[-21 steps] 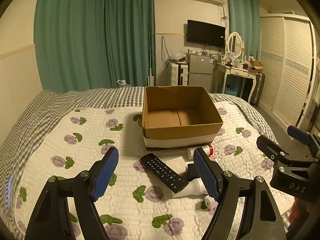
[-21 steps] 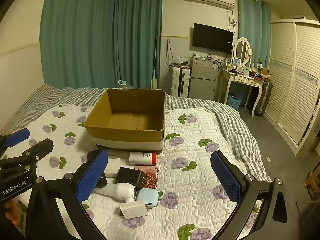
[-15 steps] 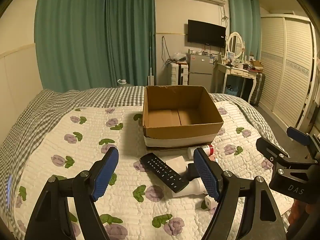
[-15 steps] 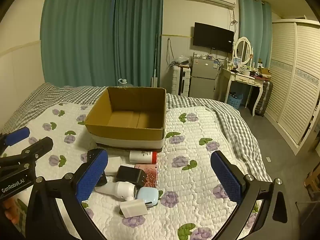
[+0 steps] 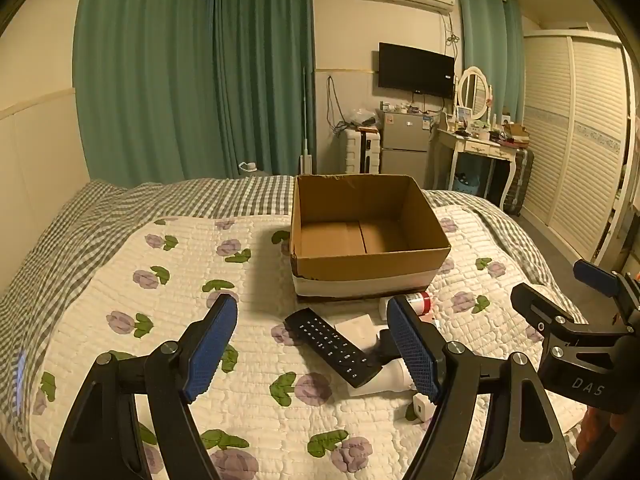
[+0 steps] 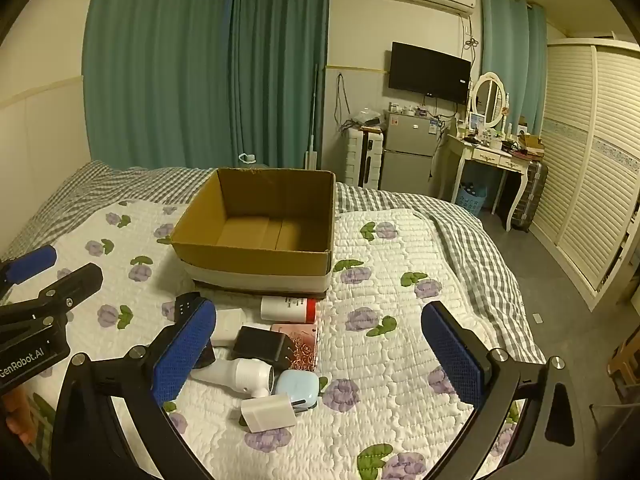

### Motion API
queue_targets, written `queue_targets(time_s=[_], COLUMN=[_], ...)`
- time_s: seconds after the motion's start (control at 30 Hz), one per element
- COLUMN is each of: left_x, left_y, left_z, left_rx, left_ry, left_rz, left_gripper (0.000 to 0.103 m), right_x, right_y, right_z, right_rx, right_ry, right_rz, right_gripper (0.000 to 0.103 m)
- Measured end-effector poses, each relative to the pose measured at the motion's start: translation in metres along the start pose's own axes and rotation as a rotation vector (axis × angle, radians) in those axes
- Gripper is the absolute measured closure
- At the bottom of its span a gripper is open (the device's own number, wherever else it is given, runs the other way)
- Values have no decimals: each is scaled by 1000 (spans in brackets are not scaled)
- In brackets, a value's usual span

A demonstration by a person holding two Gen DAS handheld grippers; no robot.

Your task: Organize rigid objects

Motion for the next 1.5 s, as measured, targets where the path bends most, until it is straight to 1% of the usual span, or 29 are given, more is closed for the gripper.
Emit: queue_targets(time_s=[1.5], left_x=[-2], left_y=[-2], left_z=[0], left_rx=[4], left_ry=[0], left_rz=[-4], left_gripper=[23], right_x=[-5], right_y=[4], right_z=[-5], right_rx=[3], right_ry=[15], right_rz=[4], right_gripper=[0])
Point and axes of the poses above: each gripper's, at about its wrist camera, not at the fingertips, and z roughly against the way its jaws point, y to its left, x to its top, the point moved 8 cm from there along -z, roughly the way its jaws point, and after that the axes turned 7 degrees about y, right-handed, at the moved point
